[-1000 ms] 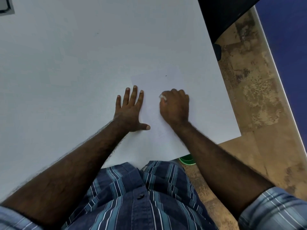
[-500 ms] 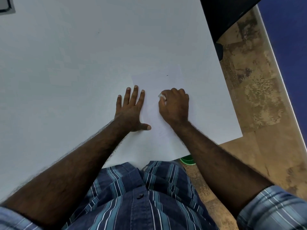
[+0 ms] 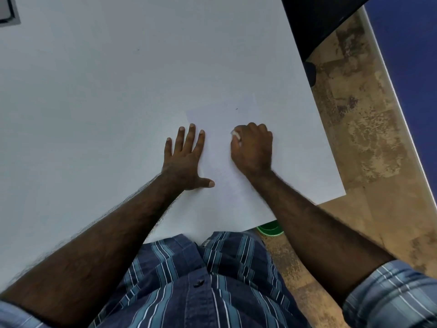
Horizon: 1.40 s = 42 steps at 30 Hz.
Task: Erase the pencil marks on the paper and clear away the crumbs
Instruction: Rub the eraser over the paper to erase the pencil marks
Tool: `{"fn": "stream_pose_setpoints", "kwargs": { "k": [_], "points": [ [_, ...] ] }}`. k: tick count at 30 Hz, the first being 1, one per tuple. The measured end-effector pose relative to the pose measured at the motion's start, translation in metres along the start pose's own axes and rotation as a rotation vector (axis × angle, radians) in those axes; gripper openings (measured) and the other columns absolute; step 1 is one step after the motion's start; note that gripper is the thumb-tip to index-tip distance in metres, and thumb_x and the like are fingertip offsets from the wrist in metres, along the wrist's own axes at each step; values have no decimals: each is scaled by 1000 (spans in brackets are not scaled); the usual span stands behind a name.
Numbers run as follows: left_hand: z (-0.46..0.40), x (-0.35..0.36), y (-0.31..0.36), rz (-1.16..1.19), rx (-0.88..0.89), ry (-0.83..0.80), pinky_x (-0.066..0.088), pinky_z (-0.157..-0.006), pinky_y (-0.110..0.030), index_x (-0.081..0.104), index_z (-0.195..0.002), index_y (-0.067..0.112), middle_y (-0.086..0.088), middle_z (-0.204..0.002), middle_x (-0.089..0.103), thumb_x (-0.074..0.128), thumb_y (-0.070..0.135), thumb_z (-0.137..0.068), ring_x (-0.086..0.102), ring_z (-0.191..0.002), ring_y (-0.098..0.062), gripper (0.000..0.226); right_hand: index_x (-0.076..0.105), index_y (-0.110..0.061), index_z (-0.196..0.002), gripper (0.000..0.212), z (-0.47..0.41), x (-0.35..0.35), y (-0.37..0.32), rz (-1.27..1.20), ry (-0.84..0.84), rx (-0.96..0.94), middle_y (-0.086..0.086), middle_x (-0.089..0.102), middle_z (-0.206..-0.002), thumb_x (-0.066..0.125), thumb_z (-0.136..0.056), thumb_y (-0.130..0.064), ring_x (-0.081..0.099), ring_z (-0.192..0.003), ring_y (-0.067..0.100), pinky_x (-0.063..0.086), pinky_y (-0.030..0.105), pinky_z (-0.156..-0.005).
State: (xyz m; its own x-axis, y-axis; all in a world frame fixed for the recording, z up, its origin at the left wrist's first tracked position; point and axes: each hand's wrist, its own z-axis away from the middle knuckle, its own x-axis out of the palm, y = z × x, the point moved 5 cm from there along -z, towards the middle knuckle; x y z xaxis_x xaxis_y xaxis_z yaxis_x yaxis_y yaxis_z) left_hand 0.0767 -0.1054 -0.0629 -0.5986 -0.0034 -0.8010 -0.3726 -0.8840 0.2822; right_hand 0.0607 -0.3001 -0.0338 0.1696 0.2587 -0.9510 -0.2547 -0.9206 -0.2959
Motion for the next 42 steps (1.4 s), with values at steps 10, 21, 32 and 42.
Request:
{"fn": "stream_pose_setpoints", "kwargs": {
  "k": [10,21,32,42],
  "points": [
    [1,1,-1,4,-3,-5,-12,-124,-57,-26,-160,25,-2,-165,-37,72,84,-67,-33,-153,-29,147,75,-21,-99,16,30,7,-14,-11,-102,-193,2,69,-91,62,-91,-23,59,-89,32,44,44,-77],
    [0,2,-1,-7,-7,33,-8,-126,-57,-23,-161,25,-3,-167,-33,68,87,-67,-29,-155,-30,145,76,-18,-109,18,70,15,-45,-120,-245,-378,2,71,-99,63,-98,-25,60,-93,26,47,45,-82],
    [0,2,0,-1,-2,37,-9,-125,-57,-21,-162,25,-3,-167,-33,70,84,-69,-28,-155,-30,143,76,-17,-105,19,69,12,-48,-123,-244,-370,4,69,-96,59,-99,-23,59,-91,28,46,44,-80],
    [0,0,0,5,0,-10,-12,-125,-58,-26,-160,24,-4,-166,-36,71,83,-68,-32,-153,-31,147,73,-20,-94,14,36,3,-14,-73,-99,1,3,66,-87,59,-92,-21,58,-86,32,44,43,-76]
  ]
}}
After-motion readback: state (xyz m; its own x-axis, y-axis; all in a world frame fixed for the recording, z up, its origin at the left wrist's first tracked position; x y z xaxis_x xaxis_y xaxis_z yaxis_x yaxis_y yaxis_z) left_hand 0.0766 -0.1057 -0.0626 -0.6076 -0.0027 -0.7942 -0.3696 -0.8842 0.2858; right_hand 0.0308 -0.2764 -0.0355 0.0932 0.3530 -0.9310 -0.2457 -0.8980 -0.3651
